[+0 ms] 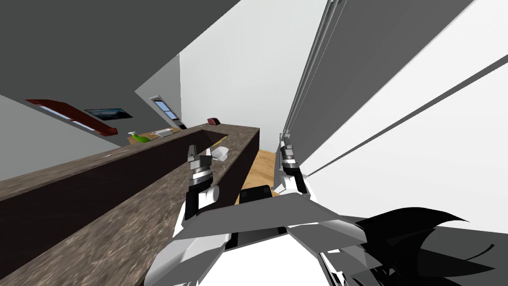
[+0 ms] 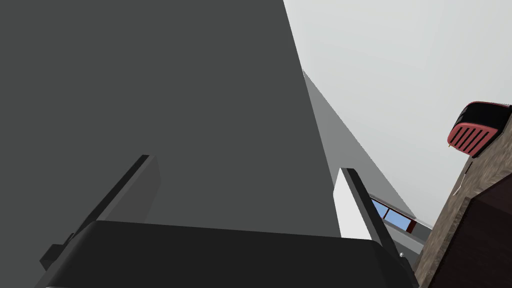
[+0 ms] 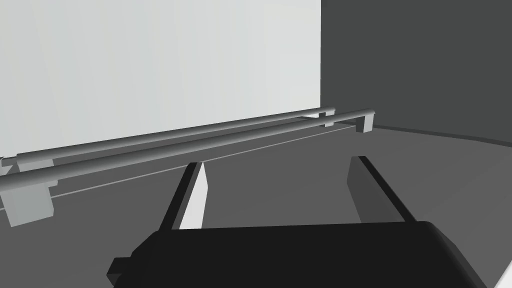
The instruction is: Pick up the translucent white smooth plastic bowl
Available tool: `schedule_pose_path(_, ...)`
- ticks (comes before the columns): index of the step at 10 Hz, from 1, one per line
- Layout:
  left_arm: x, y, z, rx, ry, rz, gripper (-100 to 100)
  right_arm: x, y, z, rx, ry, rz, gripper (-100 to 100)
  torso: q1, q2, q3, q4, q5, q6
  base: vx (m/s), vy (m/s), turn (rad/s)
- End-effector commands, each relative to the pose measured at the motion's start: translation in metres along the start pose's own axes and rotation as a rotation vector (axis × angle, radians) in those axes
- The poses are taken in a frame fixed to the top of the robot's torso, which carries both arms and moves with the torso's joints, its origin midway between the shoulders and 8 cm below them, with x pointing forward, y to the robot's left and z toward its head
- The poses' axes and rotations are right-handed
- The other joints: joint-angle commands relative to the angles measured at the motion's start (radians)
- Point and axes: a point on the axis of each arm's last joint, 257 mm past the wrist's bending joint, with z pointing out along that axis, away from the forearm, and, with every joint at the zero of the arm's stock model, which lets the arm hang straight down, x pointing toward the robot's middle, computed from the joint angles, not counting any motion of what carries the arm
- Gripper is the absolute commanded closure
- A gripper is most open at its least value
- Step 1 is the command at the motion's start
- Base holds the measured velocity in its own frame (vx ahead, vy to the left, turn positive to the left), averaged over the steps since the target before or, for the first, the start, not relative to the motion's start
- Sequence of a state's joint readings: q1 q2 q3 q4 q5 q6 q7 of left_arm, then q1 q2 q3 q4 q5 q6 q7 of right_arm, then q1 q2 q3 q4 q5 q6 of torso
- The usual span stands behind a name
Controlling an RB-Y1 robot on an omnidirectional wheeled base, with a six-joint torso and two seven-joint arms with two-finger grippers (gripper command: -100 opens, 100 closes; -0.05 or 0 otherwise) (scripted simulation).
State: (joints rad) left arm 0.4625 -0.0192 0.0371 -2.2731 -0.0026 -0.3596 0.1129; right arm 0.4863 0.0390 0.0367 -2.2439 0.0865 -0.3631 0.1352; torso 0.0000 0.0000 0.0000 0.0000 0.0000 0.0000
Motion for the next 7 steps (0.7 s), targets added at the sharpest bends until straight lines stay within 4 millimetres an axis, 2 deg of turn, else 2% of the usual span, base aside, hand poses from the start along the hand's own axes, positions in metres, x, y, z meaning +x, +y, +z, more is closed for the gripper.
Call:
schedule_pose_path(1, 0.0, 0.003, 0.002, -0.018, 0.022, 0.009, -100, 0.0, 0.0, 0.0, 0.0, 0.0, 0.0, 0, 0.0, 0.0, 0.0, 0.0, 0.0, 0.0, -0.013, 0.0, -0.014)
schedule_pose_path(7, -0.009, 0.02, 0.009, -0.12, 0.063, 0.019, -100, 0.0, 0.0, 0.0, 0.0, 0.0, 0.0, 0, 0.0, 0.002, 0.001, 0.001, 0.0, 0.0, -0.033, -0.004, -0.025)
